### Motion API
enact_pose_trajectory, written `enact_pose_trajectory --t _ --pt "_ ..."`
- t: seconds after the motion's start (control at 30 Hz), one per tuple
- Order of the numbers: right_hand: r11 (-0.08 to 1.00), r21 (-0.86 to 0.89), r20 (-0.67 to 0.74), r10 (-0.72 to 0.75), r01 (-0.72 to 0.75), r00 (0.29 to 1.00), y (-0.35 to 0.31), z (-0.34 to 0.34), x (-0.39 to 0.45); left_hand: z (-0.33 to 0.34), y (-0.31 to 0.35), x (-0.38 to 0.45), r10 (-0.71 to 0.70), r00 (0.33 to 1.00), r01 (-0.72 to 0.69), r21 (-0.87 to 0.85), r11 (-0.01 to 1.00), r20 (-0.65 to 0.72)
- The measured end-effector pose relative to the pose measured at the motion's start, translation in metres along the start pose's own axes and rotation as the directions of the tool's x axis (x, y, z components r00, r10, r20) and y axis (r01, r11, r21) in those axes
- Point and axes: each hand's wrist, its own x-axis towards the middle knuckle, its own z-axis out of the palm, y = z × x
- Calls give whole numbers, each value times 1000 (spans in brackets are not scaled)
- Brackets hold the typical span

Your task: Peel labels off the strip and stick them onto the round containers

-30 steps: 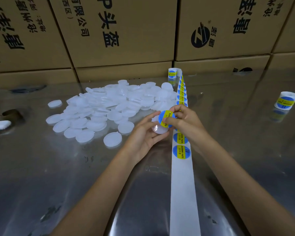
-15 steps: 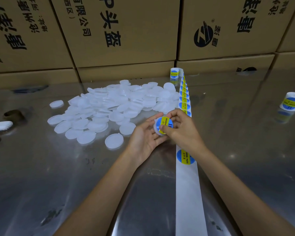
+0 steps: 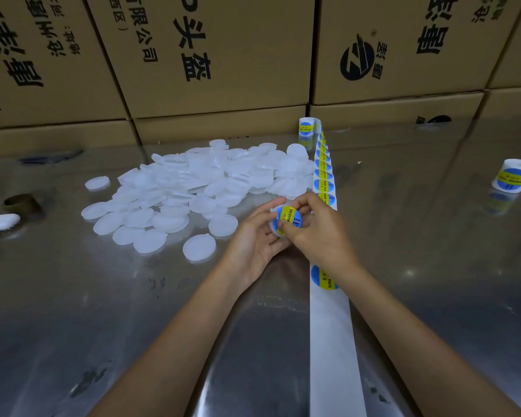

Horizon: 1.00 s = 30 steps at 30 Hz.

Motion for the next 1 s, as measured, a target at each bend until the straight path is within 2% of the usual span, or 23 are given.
enact_pose_trajectory --t 0.13,0.37,0.57,0.63,0.73,0.87,1.0 --pt "998 -43 -28 42 -43 999 4 -3 2 1 -1 0 25 999 -25 -7 1000 -26" --pt "997 -72 -26 34 -36 999 7 -6 -6 4 2 -4 38 999 -38 -182 983 -2" --pt "977 -211 -6 -16 14 1000 4 -9 -7 10 1 -9 49 994 -27 -228 973 93" --pt "979 -199 3 -37 37 999 3 -9 -9 10 0 -9 51 992 -32 -166 986 115" --pt "985 -163 -49 -64 56 997 5 -12 -8 10 -4 -8 101 991 -104 38 994 91" --pt "991 -120 -70 -68 59 995 10 -20 -6 7 -3 -10 197 978 -208 335 919 66" --pt "995 -30 17 -96 96 995 13 -23 -8 4 8 -13 191 974 -227 453 862 124"
